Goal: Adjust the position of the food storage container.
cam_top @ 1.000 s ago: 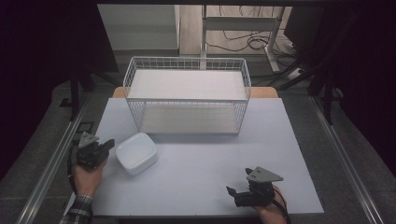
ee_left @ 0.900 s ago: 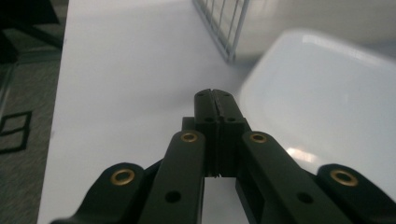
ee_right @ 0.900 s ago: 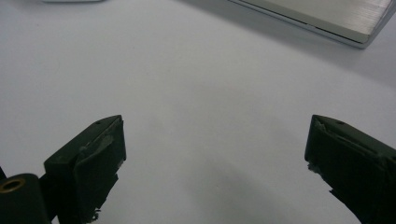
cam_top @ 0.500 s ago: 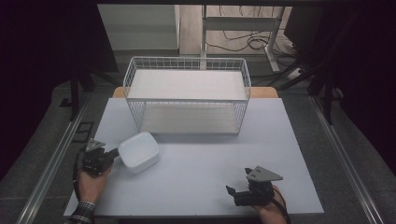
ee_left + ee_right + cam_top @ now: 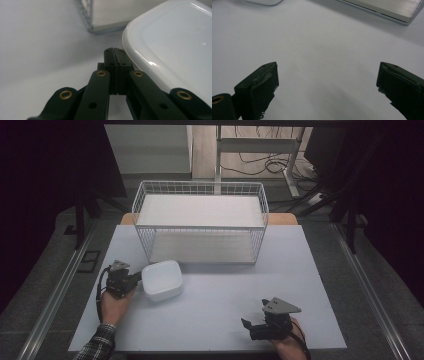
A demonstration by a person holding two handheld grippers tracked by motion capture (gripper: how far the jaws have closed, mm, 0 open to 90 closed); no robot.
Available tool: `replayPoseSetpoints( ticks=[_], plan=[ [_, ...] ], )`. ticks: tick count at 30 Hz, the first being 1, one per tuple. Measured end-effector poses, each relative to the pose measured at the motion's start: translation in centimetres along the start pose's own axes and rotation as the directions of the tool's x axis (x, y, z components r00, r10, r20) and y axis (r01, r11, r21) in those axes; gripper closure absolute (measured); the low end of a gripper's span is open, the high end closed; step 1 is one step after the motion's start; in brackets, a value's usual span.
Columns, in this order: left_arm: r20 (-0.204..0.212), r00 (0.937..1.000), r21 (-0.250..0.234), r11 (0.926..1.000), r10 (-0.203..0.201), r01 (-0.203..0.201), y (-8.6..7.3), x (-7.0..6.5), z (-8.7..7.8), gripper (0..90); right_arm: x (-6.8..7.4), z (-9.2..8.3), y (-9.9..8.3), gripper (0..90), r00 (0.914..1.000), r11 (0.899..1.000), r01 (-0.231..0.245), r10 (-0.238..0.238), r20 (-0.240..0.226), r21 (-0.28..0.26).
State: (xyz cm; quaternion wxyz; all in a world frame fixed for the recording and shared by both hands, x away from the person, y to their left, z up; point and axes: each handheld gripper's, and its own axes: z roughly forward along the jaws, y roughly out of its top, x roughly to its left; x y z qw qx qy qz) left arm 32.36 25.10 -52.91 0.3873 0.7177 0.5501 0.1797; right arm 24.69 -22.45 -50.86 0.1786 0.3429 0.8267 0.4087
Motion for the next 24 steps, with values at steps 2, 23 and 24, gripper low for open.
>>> replayPoseSetpoints(
  ticks=[2, 23, 24],
  plan=[
    [0.013, 0.9998, 0.004, 0.9999, 0.014, -0.014, 0.3, -0.5, 0.5, 89.7, 0.1, 0.1, 0.0, 3.2, 1.0000, 1.000, 0.005, -0.005, -0.004, 0.004],
    [0.062, 0.9855, 0.026, 0.9868, 0.158, -0.160, 1.0, -5.5, 1.9, 89.5, 0.0, 0.2, 0.0, 1.1, 0.9999, 1.000, 0.001, -0.001, 0.011, 0.018],
    [0.047, 0.9845, 0.029, 0.9850, 0.169, -0.170, 0.8, -5.5, 1.5, 89.5, 0.0, 0.2, 0.0, 1.1, 0.9999, 1.000, 0.001, -0.001, 0.012, 0.017]
  ],
)
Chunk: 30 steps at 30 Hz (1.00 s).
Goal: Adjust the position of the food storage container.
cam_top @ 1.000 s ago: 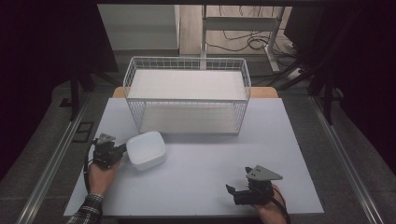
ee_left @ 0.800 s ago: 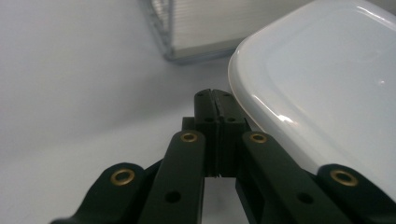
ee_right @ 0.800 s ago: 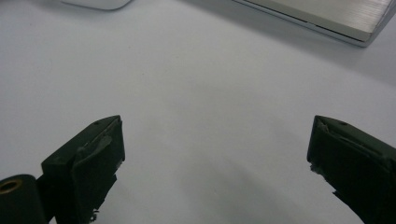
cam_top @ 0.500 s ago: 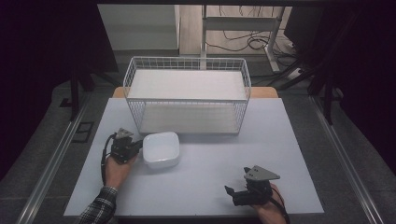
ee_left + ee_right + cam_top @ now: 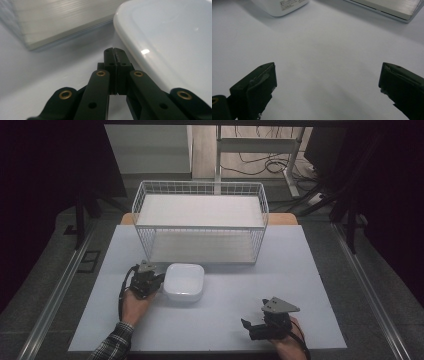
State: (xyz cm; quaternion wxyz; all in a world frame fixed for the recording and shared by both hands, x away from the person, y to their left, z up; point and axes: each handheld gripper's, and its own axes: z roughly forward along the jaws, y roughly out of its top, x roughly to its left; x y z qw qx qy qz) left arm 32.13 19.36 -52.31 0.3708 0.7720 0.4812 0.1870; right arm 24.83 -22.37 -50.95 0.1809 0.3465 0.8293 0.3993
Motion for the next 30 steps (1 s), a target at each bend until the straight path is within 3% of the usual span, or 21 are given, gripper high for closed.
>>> replayPoseSetpoints(
  ticks=[3, 6, 8, 19, 22, 23, 24, 25, 26, 28, 30],
  plan=[
    [0.031, 0.9994, -0.005, 0.9998, -0.018, 0.018, -0.4, -0.2, -0.7, 89.6, 0.0, -0.1, 0.0, 1.1, 1.0000, 1.000, 0.005, -0.005, -0.001, 0.001],
    [0.051, 0.9987, 0.002, 0.9999, 0.010, -0.010, -0.9, -1.2, -1.3, 89.7, 0.0, -0.1, 0.1, 1.1, 1.0000, 1.000, -0.005, 0.005, 0.001, -0.002],
    [0.066, 0.9978, 0.001, 1.0000, -0.003, 0.003, -0.8, -1.4, -1.2, 89.7, -0.1, 0.0, 0.1, 0.7, 0.9998, 1.000, -0.018, 0.018, 0.000, -0.005],
    [0.099, 0.9941, 0.009, 0.9990, 0.043, -0.044, -0.1, -3.2, -0.1, 89.5, -0.6, 1.5, 1.6, 0.0, 0.9978, 0.997, -0.067, 0.067, -0.002, 0.029],
    [0.119, 0.9914, 0.008, 0.9985, 0.054, -0.055, 0.4, -3.9, 0.5, 89.6, -0.8, 3.2, 3.0, 27.8, 0.9975, 0.996, -0.069, 0.070, -0.013, 0.054],
    [0.119, 0.9914, 0.008, 0.9985, 0.054, -0.055, 0.4, -3.9, 0.5, 89.5, -0.8, 3.2, 3.0, 27.8, 0.9975, 0.996, -0.069, 0.070, -0.013, 0.054],
    [0.115, 0.9901, 0.000, 0.9967, 0.080, -0.081, 0.8, -3.9, 0.8, 89.5, -1.0, 4.4, 4.0, 47.5, 0.9964, 0.996, -0.067, 0.070, -0.048, 0.057],
    [0.115, 0.9901, 0.000, 0.9967, 0.080, -0.081, 0.8, -3.9, 0.8, 89.4, -1.2, 5.1, 4.6, 55.4, 0.9963, 0.996, -0.060, 0.064, -0.058, 0.062],
    [0.083, 0.9921, -0.004, 0.9956, 0.093, -0.093, 1.5, -3.4, 1.1, 89.4, -1.3, 5.8, 5.2, 62.7, 0.9961, 0.996, -0.055, 0.059, -0.065, 0.064],
    [0.100, 0.9928, -0.012, 0.9977, 0.067, -0.066, 2.3, -2.8, 1.7, 89.6, -1.6, 7.4, 6.4, 76.0, 0.9955, 0.996, -0.061, 0.065, -0.070, 0.058],
    [0.087, 0.9915, -0.003, 0.9953, 0.096, -0.096, 2.9, -2.6, 2.5, 89.7, -1.9, 9.1, 7.6, 85.9, 0.9956, 0.997, -0.067, 0.070, -0.062, 0.048]
  ],
)
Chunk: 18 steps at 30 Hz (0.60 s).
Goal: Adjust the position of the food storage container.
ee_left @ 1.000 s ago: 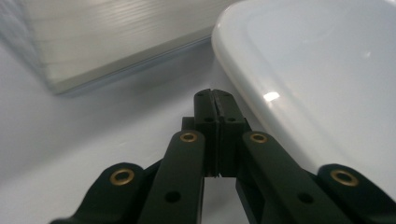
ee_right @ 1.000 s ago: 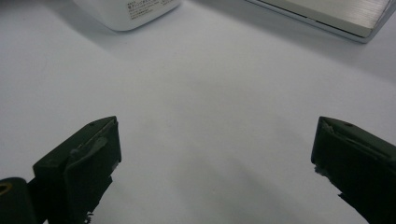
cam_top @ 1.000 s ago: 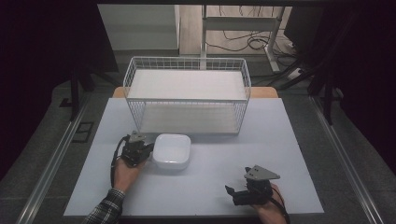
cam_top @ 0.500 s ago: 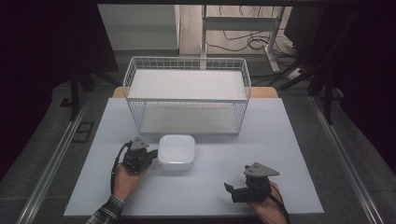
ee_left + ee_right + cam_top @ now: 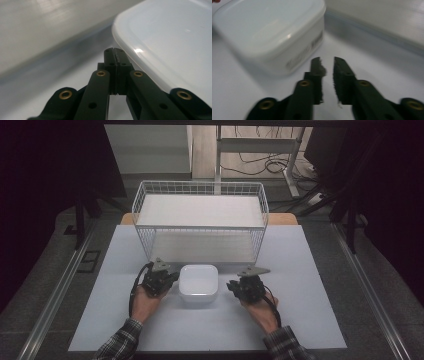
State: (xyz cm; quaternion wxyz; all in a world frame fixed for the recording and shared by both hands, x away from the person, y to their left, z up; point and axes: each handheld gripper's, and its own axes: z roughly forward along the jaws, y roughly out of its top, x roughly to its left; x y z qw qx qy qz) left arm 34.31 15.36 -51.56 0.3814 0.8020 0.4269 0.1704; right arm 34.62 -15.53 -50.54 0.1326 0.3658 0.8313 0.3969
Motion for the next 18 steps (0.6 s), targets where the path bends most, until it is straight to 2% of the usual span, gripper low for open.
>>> replayPoseSetpoints(
  ticks=[3, 4, 6, 7, 8, 9, 11, 14, 17, 18],
  plan=[
    [0.005, 0.9999, 0.016, 0.9998, -0.012, 0.012, 0.3, 0.5, 1.1, 89.7, -0.4, 2.3, 1.3, 89.3, 0.9995, 1.000, -0.023, 0.024, 0.022, -0.007],
    [0.024, 0.9994, 0.016, 0.9996, -0.024, 0.024, 0.4, 0.6, 1.4, 89.7, -0.4, 2.9, 1.6, 89.3, 0.9992, 1.000, -0.029, 0.029, 0.026, -0.004],
    [0.037, 0.9988, 0.012, 0.9994, -0.032, 0.032, 0.3, 0.5, 1.5, 89.8, -0.4, 3.8, 1.9, 89.2, 0.9985, 1.000, -0.018, 0.018, 0.052, 0.001],
    [0.037, 0.9988, 0.012, 0.9994, -0.032, 0.032, 0.3, 0.5, 1.5, 89.8, -0.4, 3.8, 1.9, 89.2, 0.9985, 1.000, -0.018, 0.018, 0.052, 0.001],
    [0.040, 0.9988, 0.012, 0.9996, -0.027, 0.027, 0.2, 0.2, 1.4, 89.8, -0.4, 4.1, 2.0, 89.1, 0.9995, 1.000, -0.021, 0.021, 0.025, -0.001],
    [0.040, 0.9988, 0.012, 0.9996, -0.027, 0.027, 0.2, 0.2, 1.4, 89.8, -0.4, 4.1, 2.0, 89.1, 0.9995, 1.000, -0.021, 0.021, 0.025, -0.001],
    [0.047, 0.9975, -0.008, 0.9985, -0.053, 0.054, -0.1, -0.5, 0.9, 89.8, -0.1, 3.8, 2.0, 89.0, 0.9993, 1.000, -0.012, 0.012, 0.037, 0.003],
    [0.057, 0.9968, -0.010, 0.9983, -0.056, 0.057, -0.5, -1.2, 0.4, 89.8, -0.2, 3.0, 1.7, 88.3, 0.9981, 0.998, -0.060, 0.060, 0.014, -0.001],
    [0.057, 0.9964, -0.007, 0.9980, -0.063, 0.063, -0.9, -1.8, 0.2, 89.8, -0.2, 2.6, 1.4, 88.4, 0.9980, 0.998, -0.062, 0.062, 0.013, -0.005],
    [0.050, 0.9966, -0.004, 0.9978, -0.066, 0.066, -1.1, -2.4, -0.1, 89.8, -0.1, 2.3, 1.2, 88.4, 0.9979, 0.998, -0.063, 0.063, 0.013, -0.002]
  ],
)
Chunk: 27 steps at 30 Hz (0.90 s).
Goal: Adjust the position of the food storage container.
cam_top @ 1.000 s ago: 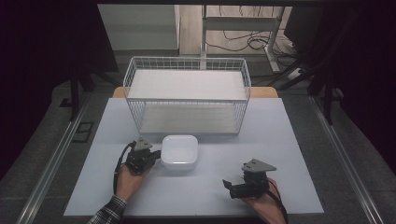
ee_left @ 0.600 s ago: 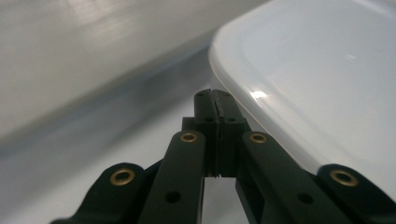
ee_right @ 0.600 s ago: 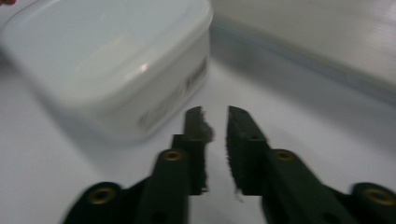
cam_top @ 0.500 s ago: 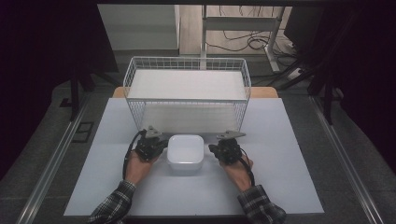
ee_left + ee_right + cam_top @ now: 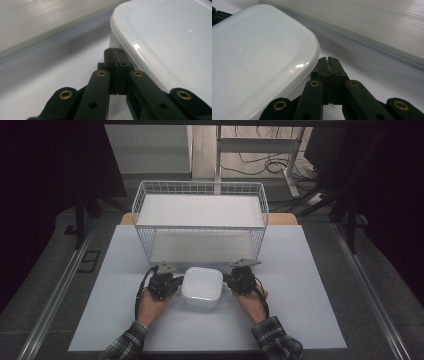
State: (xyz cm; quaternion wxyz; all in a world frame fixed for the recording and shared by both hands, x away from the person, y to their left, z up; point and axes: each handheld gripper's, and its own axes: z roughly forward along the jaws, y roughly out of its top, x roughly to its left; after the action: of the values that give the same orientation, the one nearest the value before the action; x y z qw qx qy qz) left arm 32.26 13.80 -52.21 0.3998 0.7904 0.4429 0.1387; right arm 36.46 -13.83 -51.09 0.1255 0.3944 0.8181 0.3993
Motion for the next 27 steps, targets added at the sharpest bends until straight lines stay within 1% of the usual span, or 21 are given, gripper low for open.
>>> replayPoseSetpoints(
  ticks=[1, 5, 6, 8, 9, 10, 11, 12, 13, 14, 15, 16, 17, 18, 19, 21, 22, 23, 24, 26, 27],
  plan=[
    [0.000, 1.0000, 0.007, 1.0000, 0.003, -0.003, -0.1, -0.1, -0.1, 89.8, 0.0, -0.1, -0.1, 88.4, 1.0000, 1.000, 0.001, -0.001, 0.002, -0.001],
    [0.005, 1.0000, 0.004, 1.0000, -0.008, 0.008, -0.4, -0.7, -0.4, 89.8, 0.0, -0.2, -0.2, 88.4, 1.0000, 1.000, -0.004, 0.004, 0.002, -0.002],
    [0.004, 1.0000, 0.004, 1.0000, 0.004, -0.004, -0.6, -1.0, -0.5, 89.8, -0.1, -0.1, -0.2, 86.7, 0.9999, 1.000, 0.009, -0.009, 0.012, -0.001],
    [0.005, 0.9999, -0.003, 0.9999, 0.013, -0.013, -0.6, -1.0, -0.7, 89.7, -0.3, -0.1, -0.2, 84.2, 0.9999, 1.000, 0.004, -0.004, 0.012, 0.002],
    [-0.008, 0.9997, -0.004, 0.9997, 0.023, -0.023, -0.6, -1.0, -1.0, 89.7, -0.4, -0.2, -0.3, 84.2, 0.9999, 1.000, 0.003, -0.003, 0.011, 0.002],
    [-0.020, 0.9988, 0.000, 0.9990, 0.044, -0.044, -0.6, -1.0, -1.3, 89.7, -0.4, -0.4, -0.5, 84.3, 0.9998, 1.000, 0.008, -0.008, 0.016, -0.001],
    [-0.020, 0.9988, 0.000, 0.9990, 0.044, -0.044, -0.6, -1.0, -1.3, 89.5, -0.4, -0.4, -0.5, 84.3, 0.9998, 1.000, 0.008, -0.008, 0.016, -0.001],
    [-0.044, 0.9972, -0.005, 0.9981, 0.060, -0.061, -1.0, -0.7, -2.2, 88.6, -0.4, -1.2, -1.0, 84.2, 0.9996, 1.000, 0.019, -0.019, 0.022, -0.009],
    [-0.044, 0.9972, -0.005, 0.9981, 0.060, -0.061, -1.0, -0.7, -2.2, 86.9, -0.4, -1.2, -1.0, 84.2, 0.9996, 1.000, 0.019, -0.019, 0.022, -0.009],
    [-0.037, 0.9983, -0.020, 0.9988, 0.044, -0.045, -1.5, -0.1, -3.2, 84.2, -0.6, -2.2, -1.4, 81.6, 0.9994, 1.000, 0.020, -0.020, 0.028, -0.013],
    [-0.026, 0.9992, -0.035, 0.9989, 0.030, -0.031, -1.9, 0.0, -3.8, 80.6, -0.7, -2.9, -1.6, 79.0, 0.9995, 1.000, 0.017, -0.017, 0.028, -0.016],
    [-0.025, 0.9994, -0.051, 0.9984, 0.024, -0.026, -2.2, 0.2, -4.3, 76.4, -0.8, -3.6, -1.7, 75.8, 0.9995, 1.000, 0.013, -0.013, 0.029, -0.020],
    [-0.025, 0.9994, -0.051, 0.9984, 0.024, -0.026, -2.2, 0.2, -4.3, 71.2, -0.8, -3.6, -1.7, 75.8, 0.9995, 1.000, 0.013, -0.013, 0.029, -0.020],
    [-0.034, 0.9990, -0.063, 0.9975, 0.029, -0.031, -2.8, 0.4, -5.3, 64.5, -1.0, -5.1, -2.0, 67.5, 0.9995, 0.999, 0.011, -0.010, 0.029, -0.033],
    [-0.034, 0.9990, -0.069, 0.9971, 0.030, -0.033, -3.0, 0.4, -5.7, 56.9, -1.1, -5.8, -2.2, 62.6, 0.9995, 0.999, 0.008, -0.007, 0.030, -0.038],
    [-0.029, 0.9990, -0.074, 0.9966, 0.034, -0.036, -3.6, 0.4, -6.3, 46.3, -1.1, -7.1, -2.8, 53.8, 0.9995, 0.999, 0.008, -0.007, 0.031, -0.047],
    [-0.027, 0.9992, -0.073, 0.9968, 0.030, -0.032, -3.8, 0.3, -6.6, 40.1, -1.1, -7.7, -3.1, 48.8, 0.9995, 0.999, 0.006, -0.005, 0.031, -0.054],
    [-0.027, 0.9992, -0.073, 0.9968, 0.030, -0.032, -3.8, 0.3, -6.6, 34.7, -1.1, -7.7, -3.1, 48.8, 0.9995, 0.999, 0.006, -0.005, 0.031, -0.054],
    [-0.013, 0.9995, -0.062, 0.9976, 0.030, -0.031, -4.4, 0.1, -6.8, 29.7, -0.9, -8.6, -3.7, 39.0, 0.9997, 0.998, -0.001, 0.002, 0.025, -0.059],
    [-0.033, 0.9986, -0.068, 0.9967, 0.042, -0.044, -5.1, -0.3, -7.1, 20.8, -0.8, -9.2, -4.6, 30.0, 0.9998, 0.998, 0.007, -0.006, 0.019, -0.058],
    [-0.033, 0.9986, -0.068, 0.9967, 0.042, -0.044, -5.1, -0.3, -7.1, 14.7, -0.7, -9.5, -5.0, 30.0, 0.9998, 0.998, 0.009, -0.008, 0.019, -0.057]
  ],
)
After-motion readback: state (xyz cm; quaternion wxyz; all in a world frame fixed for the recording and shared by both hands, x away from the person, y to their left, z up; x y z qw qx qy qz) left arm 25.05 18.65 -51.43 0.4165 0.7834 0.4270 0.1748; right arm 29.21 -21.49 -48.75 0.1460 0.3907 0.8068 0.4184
